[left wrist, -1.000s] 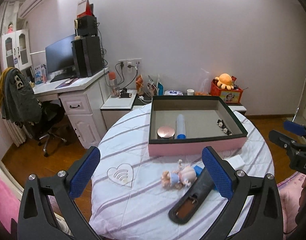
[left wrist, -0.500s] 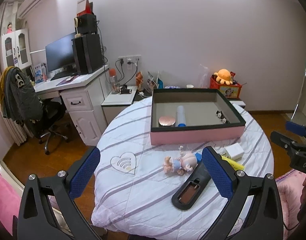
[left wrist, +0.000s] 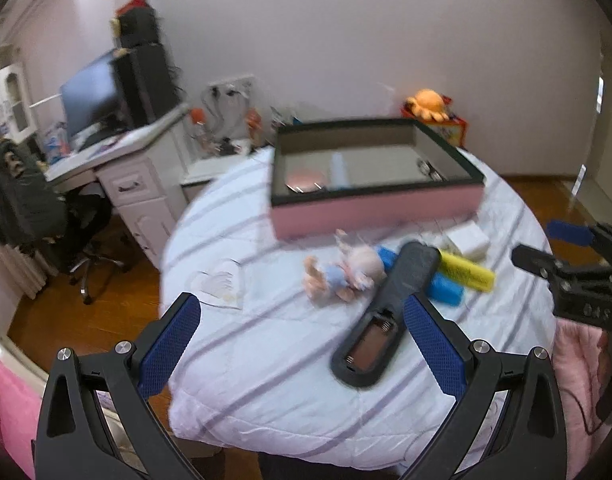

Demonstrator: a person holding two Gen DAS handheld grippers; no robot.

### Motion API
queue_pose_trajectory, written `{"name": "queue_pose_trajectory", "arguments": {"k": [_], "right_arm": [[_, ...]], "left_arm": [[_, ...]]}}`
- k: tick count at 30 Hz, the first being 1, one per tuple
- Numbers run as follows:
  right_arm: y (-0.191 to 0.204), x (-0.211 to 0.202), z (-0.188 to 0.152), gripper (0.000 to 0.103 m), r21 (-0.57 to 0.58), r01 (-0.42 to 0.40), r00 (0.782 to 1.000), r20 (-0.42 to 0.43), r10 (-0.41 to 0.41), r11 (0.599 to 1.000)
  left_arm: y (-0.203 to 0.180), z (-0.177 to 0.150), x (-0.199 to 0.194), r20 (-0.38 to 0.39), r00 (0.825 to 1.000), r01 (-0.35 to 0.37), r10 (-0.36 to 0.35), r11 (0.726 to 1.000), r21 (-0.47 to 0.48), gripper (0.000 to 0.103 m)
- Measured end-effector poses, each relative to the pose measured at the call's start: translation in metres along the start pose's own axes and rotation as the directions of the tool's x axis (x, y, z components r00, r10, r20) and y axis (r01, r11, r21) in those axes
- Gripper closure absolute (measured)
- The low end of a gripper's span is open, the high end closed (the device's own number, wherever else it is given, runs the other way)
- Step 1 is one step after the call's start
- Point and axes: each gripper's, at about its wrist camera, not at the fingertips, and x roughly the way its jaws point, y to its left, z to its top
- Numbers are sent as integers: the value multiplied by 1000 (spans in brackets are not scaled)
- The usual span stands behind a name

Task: Organize rigid objects
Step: 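Reach the left gripper down to the black remote and close on it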

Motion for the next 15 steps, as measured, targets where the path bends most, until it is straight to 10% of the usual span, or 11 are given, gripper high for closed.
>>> {"name": "queue_pose_trajectory", "arguments": {"k": [15], "right_arm": [[-11, 36, -10, 22, 19, -17, 997, -69, 18, 1000]], "left_arm": [[-46, -16, 80, -173, 980, 113, -102, 992, 60, 10]]}}
